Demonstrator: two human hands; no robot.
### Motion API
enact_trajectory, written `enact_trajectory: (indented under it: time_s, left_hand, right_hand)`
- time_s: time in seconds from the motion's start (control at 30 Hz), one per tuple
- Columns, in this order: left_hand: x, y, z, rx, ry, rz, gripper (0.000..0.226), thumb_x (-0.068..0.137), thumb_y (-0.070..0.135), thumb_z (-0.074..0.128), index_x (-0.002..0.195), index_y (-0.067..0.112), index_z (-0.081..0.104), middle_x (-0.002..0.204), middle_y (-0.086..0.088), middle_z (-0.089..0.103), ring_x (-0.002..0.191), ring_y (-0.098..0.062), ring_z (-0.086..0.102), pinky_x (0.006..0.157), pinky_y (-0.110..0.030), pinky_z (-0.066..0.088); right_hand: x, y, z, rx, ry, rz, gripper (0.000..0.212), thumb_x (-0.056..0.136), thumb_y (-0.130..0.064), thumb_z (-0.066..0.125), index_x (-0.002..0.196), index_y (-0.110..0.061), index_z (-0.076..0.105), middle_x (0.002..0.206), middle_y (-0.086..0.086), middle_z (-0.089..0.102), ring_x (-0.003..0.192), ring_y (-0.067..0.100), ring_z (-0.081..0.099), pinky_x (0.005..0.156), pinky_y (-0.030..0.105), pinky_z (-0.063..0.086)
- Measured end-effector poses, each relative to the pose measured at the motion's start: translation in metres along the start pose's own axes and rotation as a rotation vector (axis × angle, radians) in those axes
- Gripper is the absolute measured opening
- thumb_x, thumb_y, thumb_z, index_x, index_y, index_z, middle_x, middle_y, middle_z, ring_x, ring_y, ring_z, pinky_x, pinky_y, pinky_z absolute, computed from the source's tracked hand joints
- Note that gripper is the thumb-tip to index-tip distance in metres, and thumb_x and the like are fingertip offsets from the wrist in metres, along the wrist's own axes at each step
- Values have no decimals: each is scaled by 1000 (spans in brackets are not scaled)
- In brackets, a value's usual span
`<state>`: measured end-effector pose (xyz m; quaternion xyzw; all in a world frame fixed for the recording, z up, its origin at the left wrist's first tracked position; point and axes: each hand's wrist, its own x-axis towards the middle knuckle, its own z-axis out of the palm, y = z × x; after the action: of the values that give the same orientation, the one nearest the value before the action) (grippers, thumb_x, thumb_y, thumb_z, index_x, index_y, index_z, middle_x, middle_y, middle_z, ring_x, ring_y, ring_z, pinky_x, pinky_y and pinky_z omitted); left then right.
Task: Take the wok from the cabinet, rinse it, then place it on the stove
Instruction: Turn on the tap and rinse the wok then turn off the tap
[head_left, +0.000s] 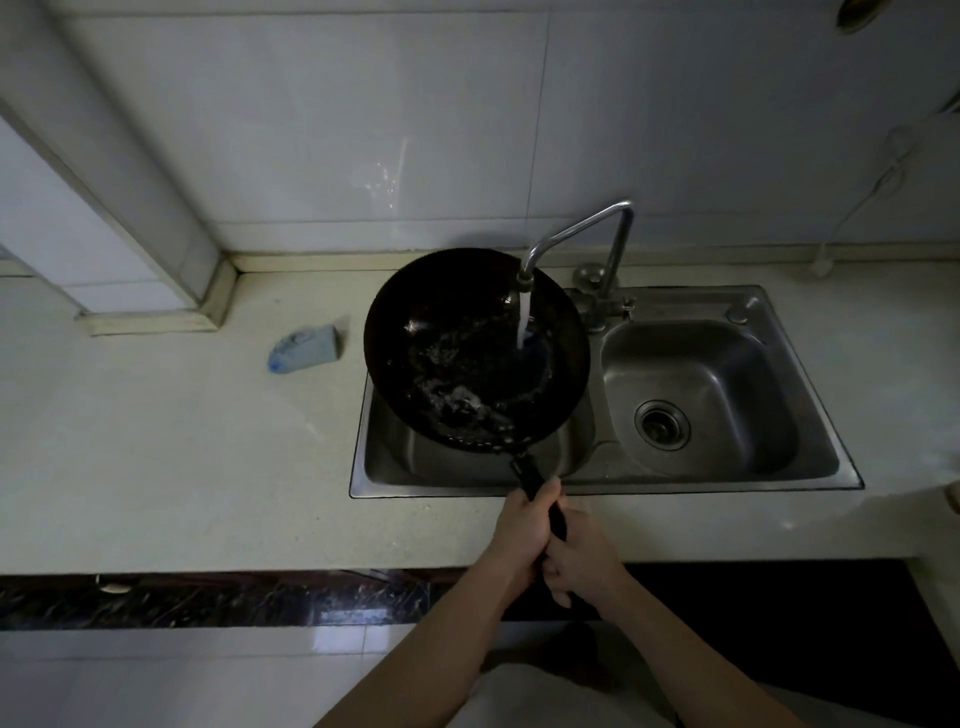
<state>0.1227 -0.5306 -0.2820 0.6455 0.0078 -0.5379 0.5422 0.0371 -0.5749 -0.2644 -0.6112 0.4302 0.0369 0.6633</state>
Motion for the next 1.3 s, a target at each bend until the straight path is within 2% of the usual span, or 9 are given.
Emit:
enact_trajectory:
  time_s: [0.1, 0.23, 0.43, 0.6, 0.7, 0.87, 1.1, 1.23, 1.3]
  left_hand:
    - [0, -3, -2, 73, 66, 26, 31, 97, 38, 60, 83, 10, 61, 73, -4, 61, 72, -19, 63, 65, -30, 48]
    - [2, -4, 0, 77, 115, 2, 31, 97, 36, 58, 81, 10, 62, 73, -4, 61, 71, -18, 62, 62, -29, 47]
    - [5, 10, 2, -59, 35, -175, 31, 96, 31, 61, 74, 10, 65, 62, -6, 61, 59, -20, 61, 58, -29, 47]
    - [3, 10, 12, -132, -89, -279, 34, 95, 37, 63, 77, 10, 66, 65, -8, 61, 59, -22, 61, 58, -29, 47]
    - [2, 3, 17, -178, -127, -244, 31, 94, 38, 65, 79, 10, 70, 71, -9, 63, 65, -22, 63, 66, -32, 47]
    - [8, -2, 20, -163, -103, -137, 40, 98, 31, 60, 60, 17, 66, 66, -2, 61, 62, -16, 58, 66, -29, 45]
    - [1, -5, 17, 63, 23, 1, 38, 99, 34, 59, 67, 14, 59, 60, 1, 57, 63, -18, 58, 63, -29, 44]
    - [2, -4, 12, 114, 97, -14, 50, 89, 46, 62, 102, -2, 67, 87, -9, 66, 80, -22, 66, 67, -31, 49]
    - [1, -1, 11, 106, 109, -41, 45, 90, 41, 63, 105, -1, 67, 90, -11, 67, 81, -23, 67, 68, -31, 50]
  right_hand:
    - [-4, -1, 2, 92, -56, 32, 19, 104, -8, 45, 96, 4, 57, 53, 6, 45, 36, 10, 38, 34, 22, 33]
    - [-4, -2, 0, 152, -114, 99, 23, 103, -13, 43, 84, -6, 54, 52, 3, 43, 38, 12, 32, 38, 23, 28]
    - [-4, -18, -4, 235, -103, 161, 13, 102, -8, 40, 95, -8, 51, 54, 2, 42, 37, 8, 32, 34, 19, 27]
    - [-10, -20, -12, 81, -23, 130, 12, 100, -6, 42, 106, -4, 53, 54, 3, 45, 37, 10, 37, 36, 22, 30]
    - [-12, -14, -17, -58, 14, 63, 10, 99, -8, 43, 103, -2, 51, 54, 5, 46, 35, 13, 39, 36, 23, 33]
    - [-6, -2, -20, -218, 44, -65, 14, 97, -12, 50, 84, -6, 51, 46, 3, 53, 33, 23, 48, 40, 34, 42]
    - [-11, 3, -14, 48, -26, 39, 19, 104, -8, 41, 98, 3, 54, 50, 5, 42, 36, 16, 35, 35, 24, 34]
    - [-14, -1, -10, 210, -87, 98, 25, 105, -7, 37, 83, -6, 51, 49, 1, 40, 35, 10, 31, 34, 20, 28]
    - [-15, -5, -10, 271, -113, 121, 27, 104, -6, 38, 81, -8, 50, 49, 1, 39, 34, 9, 29, 34, 19, 27]
